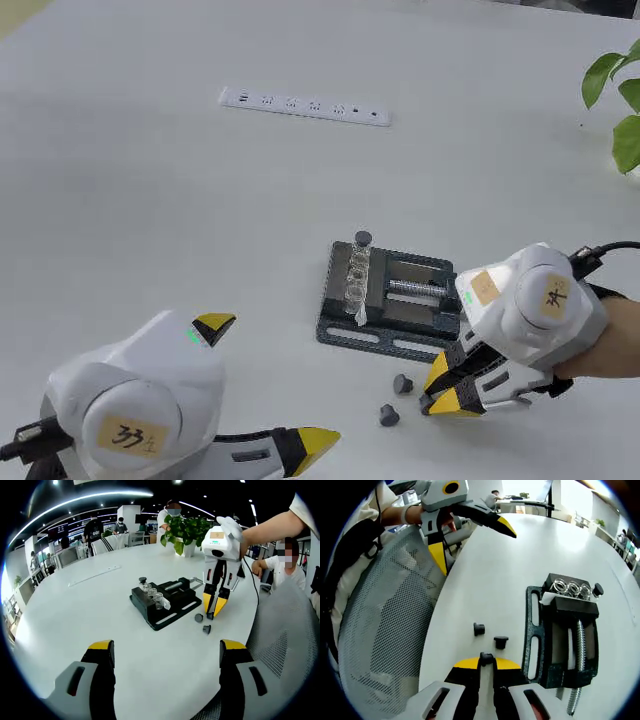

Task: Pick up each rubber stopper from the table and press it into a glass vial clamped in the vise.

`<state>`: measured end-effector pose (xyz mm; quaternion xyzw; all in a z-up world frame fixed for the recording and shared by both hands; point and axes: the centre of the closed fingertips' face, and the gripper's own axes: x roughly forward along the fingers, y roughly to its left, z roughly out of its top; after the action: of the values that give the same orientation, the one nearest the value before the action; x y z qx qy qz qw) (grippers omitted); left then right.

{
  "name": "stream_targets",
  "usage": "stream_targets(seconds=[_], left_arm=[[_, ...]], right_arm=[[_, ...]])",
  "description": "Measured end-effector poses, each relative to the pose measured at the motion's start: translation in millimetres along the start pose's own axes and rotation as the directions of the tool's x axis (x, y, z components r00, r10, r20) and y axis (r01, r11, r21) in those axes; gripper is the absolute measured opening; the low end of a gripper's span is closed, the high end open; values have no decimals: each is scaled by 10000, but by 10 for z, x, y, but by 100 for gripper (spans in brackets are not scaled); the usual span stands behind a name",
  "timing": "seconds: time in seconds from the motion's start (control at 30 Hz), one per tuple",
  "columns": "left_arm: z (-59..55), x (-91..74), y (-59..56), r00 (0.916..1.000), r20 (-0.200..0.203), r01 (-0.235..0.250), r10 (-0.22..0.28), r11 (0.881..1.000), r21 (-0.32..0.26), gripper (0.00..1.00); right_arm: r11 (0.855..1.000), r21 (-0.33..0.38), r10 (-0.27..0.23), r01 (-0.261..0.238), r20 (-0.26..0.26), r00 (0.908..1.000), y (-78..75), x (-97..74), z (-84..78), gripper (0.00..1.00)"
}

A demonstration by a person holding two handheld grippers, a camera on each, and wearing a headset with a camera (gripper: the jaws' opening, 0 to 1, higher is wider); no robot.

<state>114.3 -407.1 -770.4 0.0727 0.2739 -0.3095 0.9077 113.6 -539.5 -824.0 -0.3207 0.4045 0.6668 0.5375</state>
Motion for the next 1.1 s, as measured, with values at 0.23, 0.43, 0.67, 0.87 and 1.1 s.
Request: stream_targets(seconds=[0.23, 0.43, 0.67, 0.87, 1.1], left_arm=[[81, 9, -5, 9996, 247, 160, -166, 9996, 231, 84], [346, -10, -72, 9939, 971, 449, -527, 9957, 812, 80], [790, -68, -256, 9698, 2115, 866, -1211, 9824, 1656, 70], [1147, -130, -395, 9363, 2949, 1145, -1905, 9597, 2565, 62], [1301, -156, -541, 9083, 3235, 1630, -2653, 9366, 3102, 49]], right_arm=[[9525, 3032, -312, -293, 1928, 9807, -50, -151, 144, 4], [8527, 4952, -699, -1666, 4242, 9029, -75, -477, 457, 4], [7030, 5726, -1022, -4218, 6683, 7369, -68, -888, 831, 4], [5741, 5252, -706, -6281, 7960, 6011, 96, -1159, 1111, 4], [4743, 4930, -800, -7293, 8492, 5220, 175, -1291, 1270, 4]])
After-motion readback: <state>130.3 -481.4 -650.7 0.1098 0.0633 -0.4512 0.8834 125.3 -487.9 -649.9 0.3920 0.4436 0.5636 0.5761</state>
